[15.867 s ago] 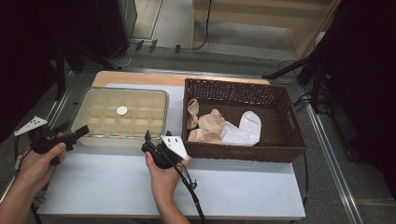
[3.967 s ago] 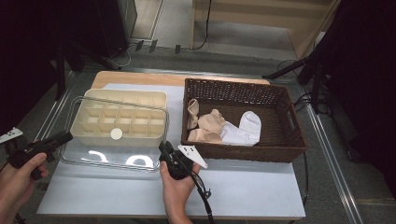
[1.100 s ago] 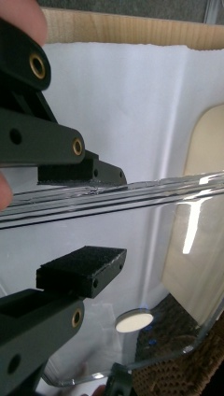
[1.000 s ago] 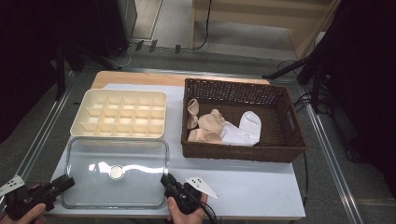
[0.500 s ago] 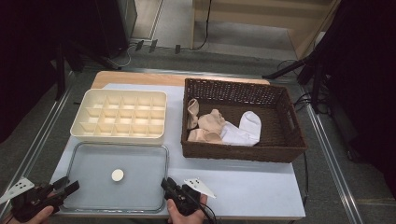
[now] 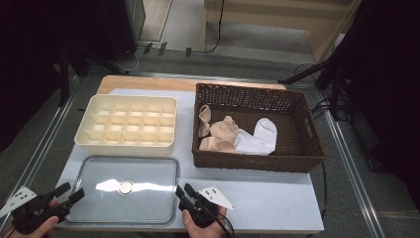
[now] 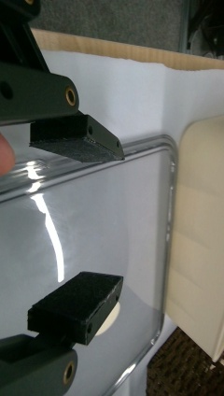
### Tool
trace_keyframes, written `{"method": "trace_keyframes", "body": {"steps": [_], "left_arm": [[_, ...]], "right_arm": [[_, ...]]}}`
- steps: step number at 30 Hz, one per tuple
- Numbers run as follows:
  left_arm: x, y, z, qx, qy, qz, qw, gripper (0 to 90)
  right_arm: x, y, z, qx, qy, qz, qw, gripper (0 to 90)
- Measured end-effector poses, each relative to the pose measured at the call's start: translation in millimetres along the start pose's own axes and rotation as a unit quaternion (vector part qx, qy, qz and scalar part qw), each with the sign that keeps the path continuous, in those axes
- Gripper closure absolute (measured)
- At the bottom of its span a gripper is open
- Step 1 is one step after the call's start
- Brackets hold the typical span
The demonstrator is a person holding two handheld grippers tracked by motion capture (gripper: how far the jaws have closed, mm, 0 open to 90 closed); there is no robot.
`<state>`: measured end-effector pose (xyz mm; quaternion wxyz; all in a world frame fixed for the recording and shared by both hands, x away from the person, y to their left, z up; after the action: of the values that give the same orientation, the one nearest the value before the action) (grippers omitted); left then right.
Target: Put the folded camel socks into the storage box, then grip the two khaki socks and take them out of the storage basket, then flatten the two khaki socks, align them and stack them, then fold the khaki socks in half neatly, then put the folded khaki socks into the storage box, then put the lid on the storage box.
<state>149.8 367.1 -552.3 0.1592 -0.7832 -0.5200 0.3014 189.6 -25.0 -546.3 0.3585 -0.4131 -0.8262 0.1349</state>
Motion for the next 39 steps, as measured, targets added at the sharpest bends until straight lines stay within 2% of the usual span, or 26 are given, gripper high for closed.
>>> {"method": "trace_keyframes", "body": {"steps": [6, 14, 16, 23, 29, 39], "left_arm": [[-14.2, 4.9, -13.3, -0.012, 0.016, 0.016, 0.9997, 33.4], [-40.7, 19.7, -32.2, -0.026, 0.037, 0.042, 0.9981, 31.9], [-47.3, 24.3, -35.4, -0.025, 0.043, 0.048, 0.9976, 31.9], [-66.9, 37.6, -46.7, -0.028, 0.054, 0.065, 0.9961, 32.1], [-80.3, 48.6, -55.9, -0.036, 0.059, 0.074, 0.9948, 32.1], [-102.9, 69.6, -68.6, -0.044, 0.069, 0.09, 0.9926, 32.1]], "right_arm": [[-8.3, -15.8, -12.0, -0.026, -0.031, 0.013, 0.9991, 66.2], [-21.5, -36.9, -27.2, -0.052, -0.036, 0.009, 0.998, 66.1], [-25.2, -42.7, -31.2, -0.059, -0.046, 0.026, 0.9969, 66.2], [-40.2, -61.1, -47.4, -0.08, -0.064, 0.039, 0.994, 62.2], [-54.0, -76.3, -61.6, -0.094, -0.084, 0.063, 0.9901, 60.0], [-79.7, -103.2, -88.0, -0.119, -0.088, 0.093, 0.9846, 59.7]]}}
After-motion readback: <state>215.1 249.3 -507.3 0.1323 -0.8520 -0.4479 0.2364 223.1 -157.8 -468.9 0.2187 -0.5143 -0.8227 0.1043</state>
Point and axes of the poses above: each handheld gripper's, and its own axes: y roughly forward along the jaws, z roughly out of its underside, x roughly to its left, the point moved 3 cm from there along y, roughly forward along the jaws, and after that the axes turned 10 degrees about x, right-handed, at the moved point
